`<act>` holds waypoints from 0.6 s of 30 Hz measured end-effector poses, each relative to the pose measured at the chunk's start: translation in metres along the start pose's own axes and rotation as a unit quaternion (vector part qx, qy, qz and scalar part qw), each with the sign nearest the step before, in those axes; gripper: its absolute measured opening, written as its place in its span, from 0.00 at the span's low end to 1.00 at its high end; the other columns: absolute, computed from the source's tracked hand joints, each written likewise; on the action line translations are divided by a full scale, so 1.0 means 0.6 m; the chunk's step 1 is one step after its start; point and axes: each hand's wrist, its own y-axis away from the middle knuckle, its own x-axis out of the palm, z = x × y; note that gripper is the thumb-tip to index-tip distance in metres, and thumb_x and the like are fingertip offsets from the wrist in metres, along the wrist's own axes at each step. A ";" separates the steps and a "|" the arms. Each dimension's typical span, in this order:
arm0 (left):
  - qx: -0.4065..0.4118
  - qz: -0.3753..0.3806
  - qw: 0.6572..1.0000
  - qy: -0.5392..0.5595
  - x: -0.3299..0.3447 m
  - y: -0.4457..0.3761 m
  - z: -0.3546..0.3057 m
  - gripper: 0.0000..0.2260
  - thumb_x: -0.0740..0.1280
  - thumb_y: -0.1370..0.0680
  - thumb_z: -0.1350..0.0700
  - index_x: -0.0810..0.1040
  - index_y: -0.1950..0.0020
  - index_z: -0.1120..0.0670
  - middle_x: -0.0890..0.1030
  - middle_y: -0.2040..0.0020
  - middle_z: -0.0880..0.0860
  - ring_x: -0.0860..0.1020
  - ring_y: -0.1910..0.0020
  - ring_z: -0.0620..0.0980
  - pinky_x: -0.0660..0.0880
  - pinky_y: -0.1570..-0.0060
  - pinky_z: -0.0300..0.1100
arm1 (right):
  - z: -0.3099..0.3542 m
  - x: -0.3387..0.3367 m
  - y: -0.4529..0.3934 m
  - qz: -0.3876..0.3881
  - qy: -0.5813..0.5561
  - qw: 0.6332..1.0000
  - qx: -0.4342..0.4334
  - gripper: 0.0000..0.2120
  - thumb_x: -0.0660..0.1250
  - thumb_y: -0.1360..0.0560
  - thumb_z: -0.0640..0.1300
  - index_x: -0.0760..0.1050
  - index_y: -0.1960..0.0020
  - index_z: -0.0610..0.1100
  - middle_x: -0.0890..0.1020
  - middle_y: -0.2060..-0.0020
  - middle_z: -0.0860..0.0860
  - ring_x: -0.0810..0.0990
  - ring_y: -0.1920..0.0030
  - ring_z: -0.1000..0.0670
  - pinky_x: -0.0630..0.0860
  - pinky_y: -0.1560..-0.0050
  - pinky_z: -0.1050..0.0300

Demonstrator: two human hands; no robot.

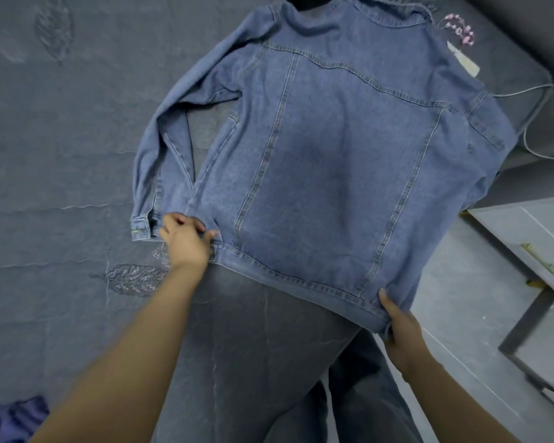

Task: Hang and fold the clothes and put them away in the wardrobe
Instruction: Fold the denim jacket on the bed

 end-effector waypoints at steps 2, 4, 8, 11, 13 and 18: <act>0.017 0.015 1.000 0.013 -0.013 -0.011 -0.002 0.06 0.73 0.26 0.63 0.77 0.55 0.60 0.65 0.40 0.61 0.66 0.40 0.61 0.65 0.40 0.41 | 0.003 0.007 0.007 0.009 -0.030 0.999 0.005 0.24 0.74 0.32 0.48 0.76 0.38 0.43 0.85 0.48 0.49 0.85 0.51 0.50 0.80 0.54 0.54; 0.030 0.038 0.998 0.050 -0.038 -0.027 0.006 0.07 0.68 0.26 0.71 0.75 0.56 0.60 0.65 0.45 0.59 0.72 0.48 0.61 0.76 0.51 0.41 | 0.005 0.011 0.010 0.039 -0.069 0.997 0.020 0.19 0.71 0.28 0.46 0.77 0.39 0.43 0.85 0.48 0.48 0.85 0.51 0.49 0.82 0.57 0.55; 0.103 0.010 0.995 -0.011 -0.096 -0.067 0.035 0.12 0.63 0.30 0.75 0.75 0.51 0.62 0.72 0.46 0.65 0.75 0.55 0.61 0.74 0.52 0.47 | 0.007 0.044 0.028 0.092 -0.081 0.991 0.059 0.21 0.67 0.26 0.46 0.76 0.36 0.37 0.83 0.44 0.41 0.83 0.49 0.41 0.82 0.54 0.52; 0.150 -0.059 0.983 -0.093 -0.145 -0.113 0.048 0.15 0.64 0.32 0.76 0.77 0.48 0.65 0.77 0.50 0.71 0.77 0.52 0.68 0.74 0.50 0.55 | 0.005 0.099 0.044 0.133 -0.059 0.988 0.051 0.26 0.66 0.26 0.45 0.72 0.33 0.32 0.82 0.46 0.39 0.81 0.55 0.44 0.81 0.61 0.57; 0.155 -0.105 0.976 -0.109 -0.181 -0.144 0.053 0.15 0.65 0.33 0.75 0.77 0.49 0.64 0.79 0.53 0.71 0.78 0.53 0.68 0.73 0.52 0.54 | 0.000 0.135 0.054 0.156 -0.067 0.985 0.037 0.23 0.65 0.24 0.44 0.72 0.33 0.34 0.80 0.41 0.39 0.79 0.45 0.40 0.79 0.46 0.48; 0.049 0.081 0.977 0.192 -0.229 -0.119 0.051 0.16 0.68 0.24 0.69 0.73 0.39 0.56 0.77 0.57 0.59 0.75 0.62 0.54 0.74 0.57 0.45 | -0.047 0.142 0.074 0.055 -0.054 0.997 0.017 0.18 0.69 0.24 0.45 0.76 0.38 0.37 0.82 0.47 0.41 0.80 0.48 0.40 0.81 0.49 0.47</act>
